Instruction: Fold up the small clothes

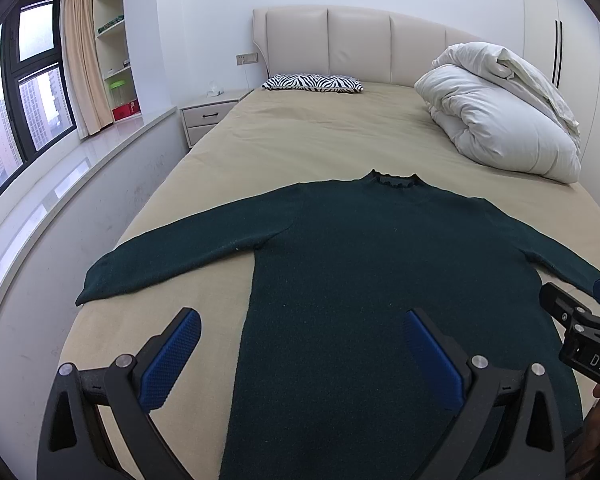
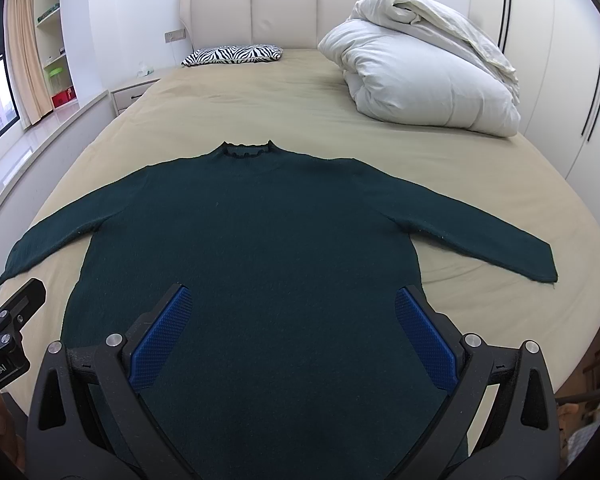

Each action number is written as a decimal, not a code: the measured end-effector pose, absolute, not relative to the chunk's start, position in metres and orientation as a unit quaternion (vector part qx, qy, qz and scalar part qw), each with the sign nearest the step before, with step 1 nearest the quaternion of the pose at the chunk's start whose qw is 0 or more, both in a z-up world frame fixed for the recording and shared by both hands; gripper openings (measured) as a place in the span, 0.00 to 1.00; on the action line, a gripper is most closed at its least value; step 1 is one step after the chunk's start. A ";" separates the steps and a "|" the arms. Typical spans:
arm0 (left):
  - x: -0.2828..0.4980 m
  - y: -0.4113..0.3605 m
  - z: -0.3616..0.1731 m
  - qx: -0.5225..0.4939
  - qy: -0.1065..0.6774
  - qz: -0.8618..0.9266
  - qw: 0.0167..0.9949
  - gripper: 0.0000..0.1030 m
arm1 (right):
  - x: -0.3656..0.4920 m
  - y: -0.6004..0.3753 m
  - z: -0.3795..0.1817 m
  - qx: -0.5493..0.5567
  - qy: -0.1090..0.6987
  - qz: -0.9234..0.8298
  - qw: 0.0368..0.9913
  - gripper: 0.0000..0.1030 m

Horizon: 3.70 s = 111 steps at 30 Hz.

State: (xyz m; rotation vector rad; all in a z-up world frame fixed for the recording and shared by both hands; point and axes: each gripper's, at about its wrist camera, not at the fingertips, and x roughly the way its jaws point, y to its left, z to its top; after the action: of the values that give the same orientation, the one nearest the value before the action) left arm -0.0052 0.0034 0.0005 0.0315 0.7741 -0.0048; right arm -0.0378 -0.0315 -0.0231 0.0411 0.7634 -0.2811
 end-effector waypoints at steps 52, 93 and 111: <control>0.068 -0.039 -0.076 -0.068 0.462 -0.100 0.878 1.00 | -0.149 -0.542 -0.165 0.551 0.199 -0.271 0.763 0.74; 0.197 -0.049 -0.127 -0.199 0.513 -0.181 0.815 0.79 | 0.052 -0.162 -0.120 0.289 0.363 0.077 0.883 0.70; 0.226 -0.027 -0.080 -0.188 0.441 -0.171 0.861 0.08 | 0.033 -0.320 -0.177 0.557 0.320 0.000 0.766 0.71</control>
State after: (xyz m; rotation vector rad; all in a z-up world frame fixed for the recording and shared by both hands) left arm 0.2259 -0.0272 -0.0798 -0.3941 0.9251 -0.3582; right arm 0.0327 -0.3203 -0.1774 1.2108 0.6940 -0.0011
